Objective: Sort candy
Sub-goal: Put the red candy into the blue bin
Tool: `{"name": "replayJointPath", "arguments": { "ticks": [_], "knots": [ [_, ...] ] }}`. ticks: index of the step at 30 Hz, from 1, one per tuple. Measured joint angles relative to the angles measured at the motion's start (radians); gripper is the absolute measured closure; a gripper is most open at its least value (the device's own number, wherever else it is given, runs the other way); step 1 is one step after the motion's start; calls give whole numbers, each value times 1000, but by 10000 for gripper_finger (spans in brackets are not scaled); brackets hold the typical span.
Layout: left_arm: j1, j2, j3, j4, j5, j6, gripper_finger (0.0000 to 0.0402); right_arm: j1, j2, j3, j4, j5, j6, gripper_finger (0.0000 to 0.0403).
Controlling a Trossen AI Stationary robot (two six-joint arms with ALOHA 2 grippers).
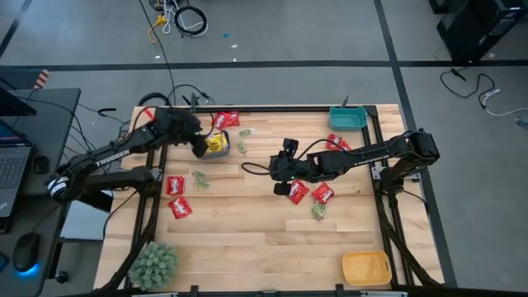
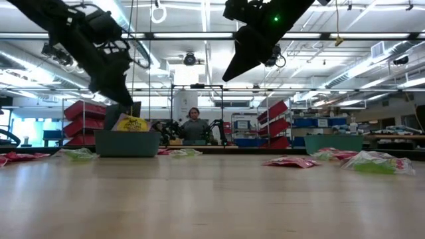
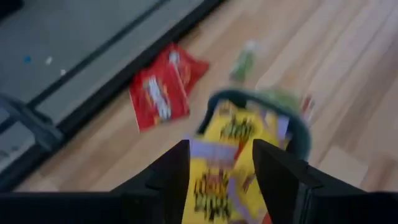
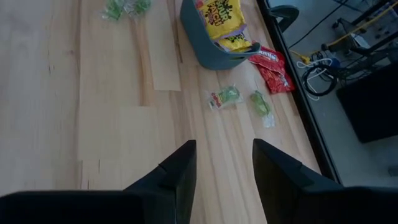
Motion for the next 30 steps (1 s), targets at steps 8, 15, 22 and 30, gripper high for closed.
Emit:
{"name": "replayJointPath", "arguments": {
  "ticks": [8, 15, 22, 30],
  "knots": [
    [-35, 72, 15, -21, 114, 59, 307, -39, 0, -20, 6, -59, -7, 335],
    [-37, 181, 14, 61, 135, 76, 392, -123, 0, -137, 156, -257, 22, 392],
    [-37, 243, 14, 59, 56, 29, 399, -165, 2, -220, 290, -311, 29, 401],
    [-37, 302, 14, 101, 6, -5, 400, -175, 2, -233, 317, -315, 31, 402]
  ]
}}
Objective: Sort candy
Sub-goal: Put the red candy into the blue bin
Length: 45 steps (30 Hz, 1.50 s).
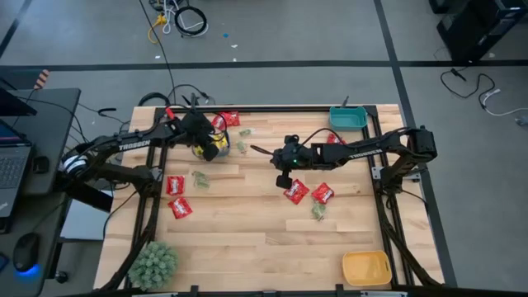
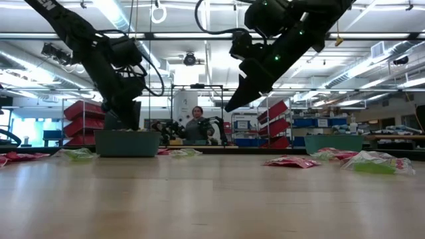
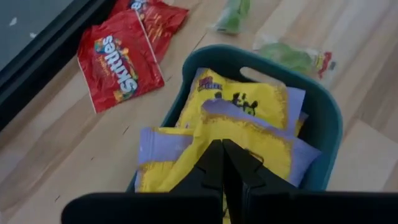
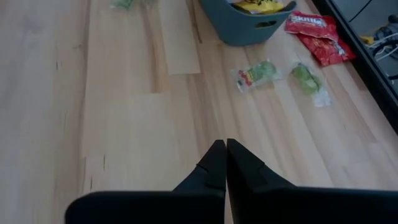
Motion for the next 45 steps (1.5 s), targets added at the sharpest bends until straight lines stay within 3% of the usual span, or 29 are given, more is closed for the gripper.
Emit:
{"name": "replayJointPath", "arguments": {
  "ticks": [4, 10, 15, 19, 21, 24, 27, 31, 38, 45],
  "knots": [
    [-1, -4, 0, 73, -5, -2, 401, 0, 0, 0, 4, 0, 3, 402],
    [-15, -106, 0, 96, 10, 7, 401, -2, 0, 0, -25, 0, 15, 402],
    [-89, -178, 0, 107, 59, 9, 401, -4, -1, 0, -95, -34, 44, 402],
    [-184, -196, 0, 143, 64, 9, 401, 24, -1, 1, -251, -78, 132, 398],
    [-229, -196, 0, 167, 63, 6, 401, 37, -1, 1, -362, -23, 181, 391],
    [-284, -195, 0, 217, 63, 4, 401, 28, -2, 1, -517, 151, 267, 376],
    [-314, -195, 0, 255, 63, 2, 401, -32, -2, 1, -639, 237, 354, 355],
    [-323, -195, 0, 253, 63, 6, 401, -144, -2, 1, -733, 262, 376, 323],
    [-323, -195, 0, 234, 63, 29, 401, -310, -2, 1, -760, 265, 216, 256],
    [-323, -195, 0, 205, 63, 31, 401, -386, -2, -6, -772, 263, 79, 215]
  ]
}}
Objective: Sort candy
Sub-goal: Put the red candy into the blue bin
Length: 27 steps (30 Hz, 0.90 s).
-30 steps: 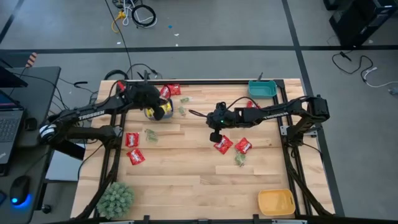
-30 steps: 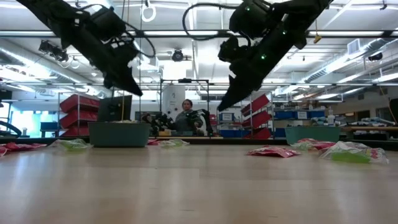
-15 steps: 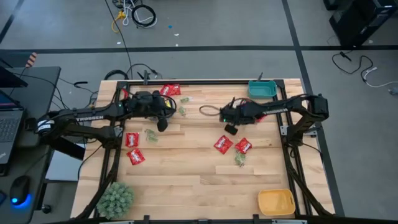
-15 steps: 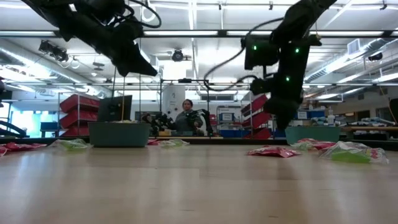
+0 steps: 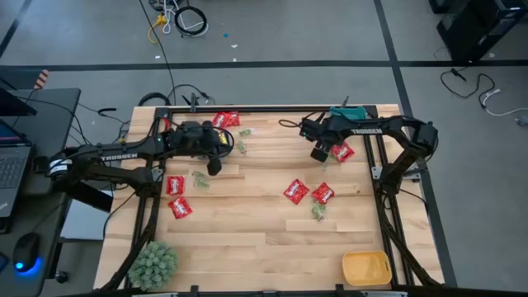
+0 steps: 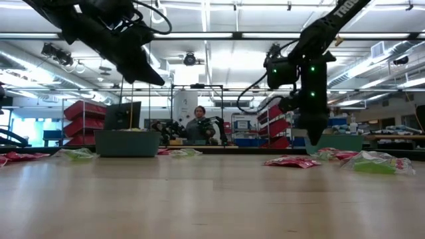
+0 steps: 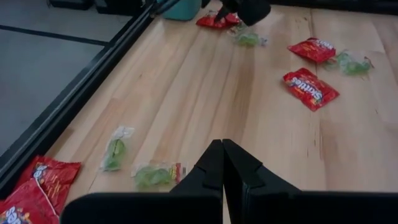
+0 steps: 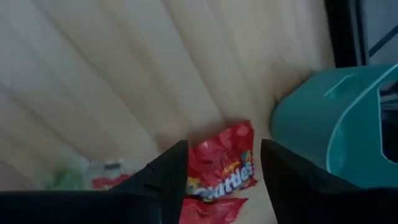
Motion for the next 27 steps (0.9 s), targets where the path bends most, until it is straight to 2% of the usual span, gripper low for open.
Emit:
{"name": "replayJointPath", "arguments": {
  "ticks": [5, 10, 13, 18, 19, 27],
  "knots": [
    [0, 0, 0, -18, 0, 0, 401, -16, 1, -36, 9, -24, -70, 218],
    [0, 0, 0, -22, 0, -4, 401, -40, 1, -84, 42, -59, -98, 238],
    [0, 0, 0, -21, 0, -5, 401, -54, 1, -97, 53, -60, -102, 271],
    [0, 0, 0, -17, 0, -6, 401, -59, 1, -88, 60, -59, -127, 380],
    [0, 0, 0, -14, 0, -4, 401, -59, 1, -80, 61, -59, -135, 391],
    [0, 0, 0, -15, 0, -2, 401, -59, -14, 32, 43, -95, -97, 401]
  ]
}}
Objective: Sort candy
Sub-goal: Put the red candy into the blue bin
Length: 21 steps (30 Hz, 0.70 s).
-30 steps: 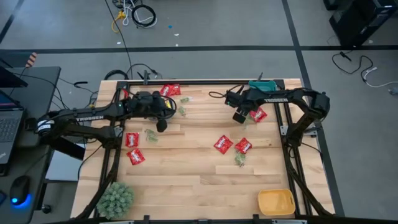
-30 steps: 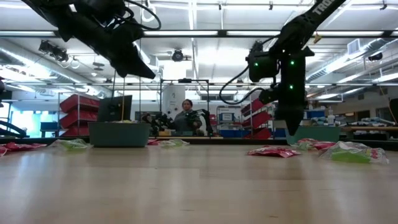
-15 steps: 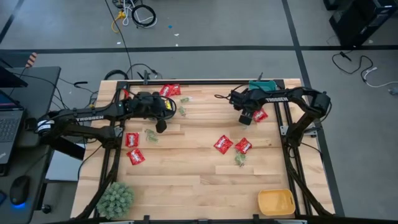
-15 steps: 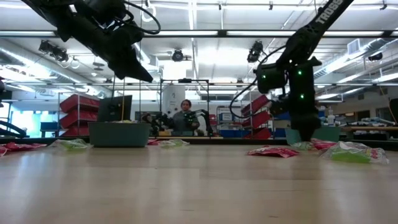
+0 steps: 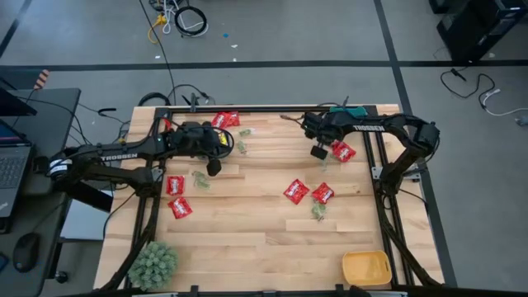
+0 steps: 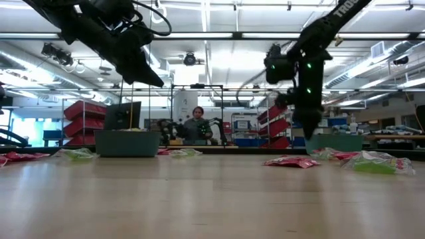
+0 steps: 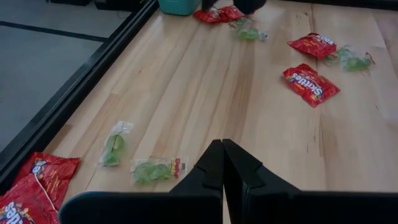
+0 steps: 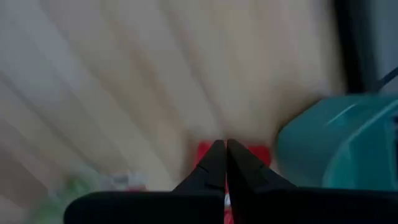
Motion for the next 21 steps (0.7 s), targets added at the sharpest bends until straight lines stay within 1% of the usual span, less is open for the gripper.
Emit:
{"name": "replayJointPath", "arguments": {
  "ticks": [3, 6, 8, 11, 15, 18, 21],
  "knots": [
    [0, 0, 0, 0, 0, 1, 401, -10, -7, 65, -33, -11, 38, 402],
    [0, 0, 0, -11, 0, 1, 401, -36, -8, 107, -91, -87, 51, 397],
    [0, 0, 0, -25, 0, 2, 401, -43, -8, 108, -115, -117, 18, 388],
    [0, 0, 0, -45, 0, 2, 401, -45, -5, 101, -131, -125, -50, 359],
    [0, 0, 0, -51, 0, 2, 401, -48, -3, 65, -117, -126, -145, 304],
    [0, 0, 0, -51, 0, 2, 401, -61, -3, 39, -106, -128, -167, 269],
    [0, 0, 0, -51, 0, 2, 401, -76, -3, 15, -78, -127, -175, 247]
  ]
}}
